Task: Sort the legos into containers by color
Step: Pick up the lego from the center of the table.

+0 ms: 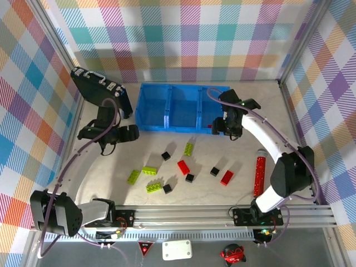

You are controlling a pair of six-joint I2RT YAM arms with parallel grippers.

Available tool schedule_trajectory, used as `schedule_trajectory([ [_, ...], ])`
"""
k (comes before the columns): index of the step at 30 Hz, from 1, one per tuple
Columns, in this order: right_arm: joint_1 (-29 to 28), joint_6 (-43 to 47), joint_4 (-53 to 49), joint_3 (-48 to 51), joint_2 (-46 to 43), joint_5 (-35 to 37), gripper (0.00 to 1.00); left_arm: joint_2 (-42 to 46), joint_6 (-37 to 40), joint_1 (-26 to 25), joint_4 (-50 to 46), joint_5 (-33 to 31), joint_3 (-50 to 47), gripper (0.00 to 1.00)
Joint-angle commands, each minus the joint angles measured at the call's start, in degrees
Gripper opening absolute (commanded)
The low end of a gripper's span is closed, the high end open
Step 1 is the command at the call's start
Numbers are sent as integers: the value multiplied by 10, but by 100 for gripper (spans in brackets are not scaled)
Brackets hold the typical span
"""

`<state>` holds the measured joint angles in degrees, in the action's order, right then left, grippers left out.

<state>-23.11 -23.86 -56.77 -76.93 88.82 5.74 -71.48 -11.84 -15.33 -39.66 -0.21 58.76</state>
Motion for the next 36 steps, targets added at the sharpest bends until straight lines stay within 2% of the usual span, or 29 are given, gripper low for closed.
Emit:
schedule_trajectory([
  [1, -1, -12, 15, 26, -24, -20, 68, -21, -45, -49, -31, -27, 9, 89],
  [9, -1, -11, 23, 69, -43, -23, 67, -53, -95, -130, -45, -15, -15, 86],
  [17, -1, -14, 33, 93, -47, -28, 67, -86, -109, -170, -34, 0, -19, 85],
  [23, -1, -18, 32, 105, -54, -19, 68, -174, -141, -212, -32, -34, 47, 82],
  [30, -1, -16, 24, 109, -68, -10, 67, -248, -229, -249, -25, -89, 95, 80],
  [36, -1, -14, 20, 108, -72, -9, 67, -296, -312, -260, -36, -105, 122, 76],
])
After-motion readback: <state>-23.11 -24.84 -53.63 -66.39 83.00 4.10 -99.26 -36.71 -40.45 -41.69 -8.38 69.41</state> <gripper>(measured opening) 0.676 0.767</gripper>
